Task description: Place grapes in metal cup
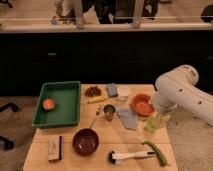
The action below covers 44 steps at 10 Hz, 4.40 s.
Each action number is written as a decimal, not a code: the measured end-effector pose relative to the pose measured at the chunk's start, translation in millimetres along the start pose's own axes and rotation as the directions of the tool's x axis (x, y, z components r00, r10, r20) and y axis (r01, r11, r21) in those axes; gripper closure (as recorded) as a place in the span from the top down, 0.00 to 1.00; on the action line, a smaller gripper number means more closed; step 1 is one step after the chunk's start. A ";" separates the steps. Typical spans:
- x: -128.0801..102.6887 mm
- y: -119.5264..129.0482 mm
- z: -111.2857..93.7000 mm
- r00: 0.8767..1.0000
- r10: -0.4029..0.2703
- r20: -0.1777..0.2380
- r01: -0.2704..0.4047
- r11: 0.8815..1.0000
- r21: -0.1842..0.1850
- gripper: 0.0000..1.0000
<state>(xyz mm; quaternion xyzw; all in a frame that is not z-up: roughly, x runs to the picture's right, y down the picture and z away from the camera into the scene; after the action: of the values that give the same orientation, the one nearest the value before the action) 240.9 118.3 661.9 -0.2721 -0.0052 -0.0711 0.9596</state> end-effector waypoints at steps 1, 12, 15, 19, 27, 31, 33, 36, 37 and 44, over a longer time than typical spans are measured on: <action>0.0 0.0 0.0 1.000 0.000 0.000 0.000 1.000 0.000 0.80; 0.1 -0.5 -0.1 1.000 -0.004 -0.006 0.004 1.000 0.000 0.80; -32.2 -10.6 0.0 0.996 -0.073 -0.042 0.073 0.997 -0.007 0.80; -62.8 -26.0 0.2 0.987 -0.142 -0.076 0.141 0.990 -0.013 0.80; -127.7 -75.6 13.6 0.965 -0.235 -0.115 0.235 0.972 -0.012 0.80; -139.5 -79.1 13.1 0.954 -0.281 -0.104 0.280 0.960 -0.021 0.80; -140.3 -79.3 13.3 0.954 -0.283 -0.103 0.282 0.959 -0.021 0.80; -139.1 -78.0 13.5 0.956 -0.274 -0.100 0.274 0.962 -0.016 0.80; -139.4 -79.9 13.1 0.962 -0.257 -0.093 0.258 0.966 -0.001 0.80; -216.7 -159.5 20.4 0.959 -0.268 -0.090 0.270 0.963 0.015 0.80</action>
<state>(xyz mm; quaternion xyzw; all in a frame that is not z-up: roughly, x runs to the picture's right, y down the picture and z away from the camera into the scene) 4.7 23.6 751.9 -0.2526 -0.0013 -0.2126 0.9439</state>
